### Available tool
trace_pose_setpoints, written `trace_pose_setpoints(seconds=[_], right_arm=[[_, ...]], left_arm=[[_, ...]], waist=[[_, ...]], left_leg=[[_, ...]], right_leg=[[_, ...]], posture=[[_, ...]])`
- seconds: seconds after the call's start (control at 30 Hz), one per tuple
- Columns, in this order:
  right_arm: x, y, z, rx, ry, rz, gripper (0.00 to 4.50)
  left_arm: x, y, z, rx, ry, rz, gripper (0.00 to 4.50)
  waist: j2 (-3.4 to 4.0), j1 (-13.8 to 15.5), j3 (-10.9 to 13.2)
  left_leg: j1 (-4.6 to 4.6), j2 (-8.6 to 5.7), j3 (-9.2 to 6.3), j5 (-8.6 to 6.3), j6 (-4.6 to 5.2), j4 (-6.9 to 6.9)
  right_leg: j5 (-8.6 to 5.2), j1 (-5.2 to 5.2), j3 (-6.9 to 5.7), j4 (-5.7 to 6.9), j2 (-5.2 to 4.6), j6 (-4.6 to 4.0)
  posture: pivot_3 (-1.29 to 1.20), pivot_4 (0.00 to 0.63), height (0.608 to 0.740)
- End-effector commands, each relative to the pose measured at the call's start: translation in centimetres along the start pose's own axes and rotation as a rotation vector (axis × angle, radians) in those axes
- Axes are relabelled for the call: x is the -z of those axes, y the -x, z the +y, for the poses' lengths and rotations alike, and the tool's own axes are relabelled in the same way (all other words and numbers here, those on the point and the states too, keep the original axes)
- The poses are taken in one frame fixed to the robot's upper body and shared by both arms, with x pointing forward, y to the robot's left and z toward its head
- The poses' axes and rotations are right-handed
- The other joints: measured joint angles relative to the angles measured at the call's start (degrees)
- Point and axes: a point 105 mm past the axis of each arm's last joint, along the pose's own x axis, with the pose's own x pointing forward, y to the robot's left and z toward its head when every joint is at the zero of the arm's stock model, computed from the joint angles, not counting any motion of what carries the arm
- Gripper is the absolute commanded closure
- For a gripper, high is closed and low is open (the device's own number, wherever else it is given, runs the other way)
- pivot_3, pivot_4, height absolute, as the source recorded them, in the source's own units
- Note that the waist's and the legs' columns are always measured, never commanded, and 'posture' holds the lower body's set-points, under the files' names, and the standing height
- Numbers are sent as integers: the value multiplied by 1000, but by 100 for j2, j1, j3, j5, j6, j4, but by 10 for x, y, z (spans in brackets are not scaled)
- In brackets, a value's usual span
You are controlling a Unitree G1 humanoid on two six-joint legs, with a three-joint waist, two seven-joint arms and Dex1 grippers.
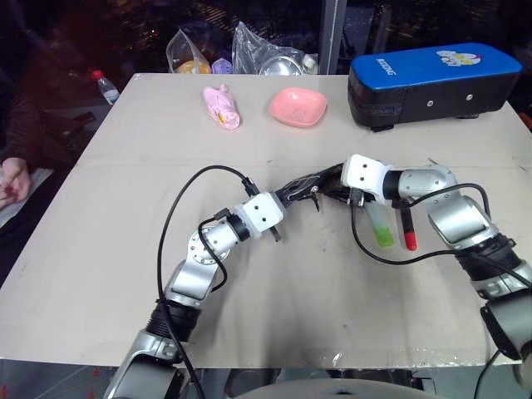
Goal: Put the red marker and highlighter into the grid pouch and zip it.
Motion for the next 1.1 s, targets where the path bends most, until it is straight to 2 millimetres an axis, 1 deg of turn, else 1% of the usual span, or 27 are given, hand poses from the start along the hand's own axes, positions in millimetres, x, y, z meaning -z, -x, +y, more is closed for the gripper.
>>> trace_pose_setpoints(seconds=[0.03, 0.07, 0.1, 0.13, 0.2, 0.23, 0.33, 0.4, 0.43, 0.47, 0.5, 0.57, 0.6, 0.7, 0.77, 0.8, 0.9, 1.07, 1.1], right_arm=[[-13, 0, -10, 12, 124, -30, 902], [-13, 2, -11, 13, 147, -27, 380], [-13, 2, -12, 14, 159, -24, 146], [-15, 6, -14, 16, 174, -27, 50], [-18, 10, -17, 19, 187, -35, 50], [-22, 16, -21, 41, 177, -54, 50], [-36, 40, -33, 119, 20, -140, 50], [-36, 56, -30, 138, -122, -165, 50], [-33, 63, -26, 136, -193, -160, 50], [-25, 70, -17, 128, -262, -133, 50], [-21, 74, -11, 122, -304, -111, 50], [-3, 83, 4, 134, -421, -35, 50], [3, 86, 9, 141, -459, -10, 50], [28, 88, 32, 232, -666, 89, 50], [39, 85, 48, 264, -724, 162, 50], [45, 85, 52, 293, -745, 196, 50], [53, 85, 58, 344, -791, 257, 50], [57, 84, 73, 367, -884, 314, 50], [55, 82, 77, 356, -895, 306, 280]], left_arm=[[-17, 2, 14, -14, -12, -52, 4500], [-15, 4, 15, -12, -2, -45, 4500], [-14, 4, 16, -12, 5, -40, 4500], [-12, 6, 16, -11, 15, -32, 4500], [-11, 8, 15, -8, 23, -24, 4500], [-9, 9, 16, -11, 22, -15, 4500], [-5, 14, 20, -34, 12, 8, 4500], [-4, 17, 24, -51, 12, 18, 4500], [-3, 19, 25, -58, 14, 21, 4500], [-2, 19, 26, -62, 15, 24, 4500], [-2, 20, 26, -64, 16, 25, 4500], [-2, 21, 27, -65, 17, 27, 4500], [-2, 21, 27, -66, 17, 28, 4500], [-2, 22, 29, -68, 19, 30, 4500], [-1, 21, 28, -67, 18, 30, 4500], [-1, 21, 28, -65, 17, 31, 4500], [-2, 21, 27, -61, 14, 31, 4500], [-3, 19, 25, -58, 16, 28, 4500], [-3, 19, 24, -58, 17, 27, 4500]], waist=[[0, 0, 0], [0, 0, 0], [0, 0, 0], [0, 4, 0], [0, 16, 0], [0, 17, 0], [2, 29, 2], [1, 37, 2], [1, 50, 2], [1, 50, 2], [0, 67, 1], [1, 49, 1], [1, 44, 1], [0, 34, -1], [0, 34, -1], [1, 33, 0], [2, 30, 0], [1, 39, 0], [1, 40, 0]], left_leg=[[0, 0, 0, 0, 0, 0], [0, 0, 0, 0, 0, 0], [0, 0, 0, 0, 0, 0], [0, 0, 0, 1, -1, 0], [0, 0, -1, 1, -2, 0], [0, 0, -1, 1, -2, 0], [-3, 1, -3, 1, -2, 0], [-4, 1, -6, 0, -1, -1], [-4, 2, -8, -1, 1, -1], [-5, 2, -13, -8, 12, -1], [-5, 1, -15, -10, 15, -1], [-4, 0, -13, -11, 16, 0], [-4, -1, -12, -11, 16, 0], [-3, 0, -9, -11, 17, 0], [-3, 2, -13, -11, 16, 0], [-3, 2, -12, -11, 16, 0], [-2, 0, 1, -10, 17, 1], [-1, 0, -4, -10, 17, 2], [-3, -1, -5, -10, 17, 2]], right_leg=[[0, 0, 1, 0, 0, 0], [0, 0, 1, 0, 0, 0], [0, 0, 1, 0, 0, 0], [0, 0, 1, 0, 0, 0], [0, 0, 1, -1, 1, 0], [0, 1, 2, -1, 0, 0], [0, -1, 2, -1, 0, 0], [0, -1, 3, -1, -1, -1], [0, 0, 1, -1, -1, -1], [0, 2, -3, -3, -3, -2], [0, 3, -4, -3, -5, -2], [0, 4, -2, -4, -12, -2], [0, 3, -1, -3, -15, -2], [0, 2, 0, -1, -35, -3], [0, 2, 1, 0, -36, -3], [0, 2, 2, 3, -36, -3], [0, -1, 1, 4, -24, -2], [0, 2, -2, 2, -13, -1], [0, 2, -3, 2, -12, -1]], posture=[[0, 150, 726], [0, 150, 726], [0, 150, 726], [0, 150, 726], [0, 150, 726], [0, 150, 726], [0, 150, 726], [0, 150, 726], [0, 150, 726], [0, 150, 726], [0, 150, 726], [0, 150, 726], [0, 150, 726], [0, 150, 726], [0, 150, 726], [0, 150, 726], [0, 150, 726], [0, 150, 726], [0, 150, 726]])
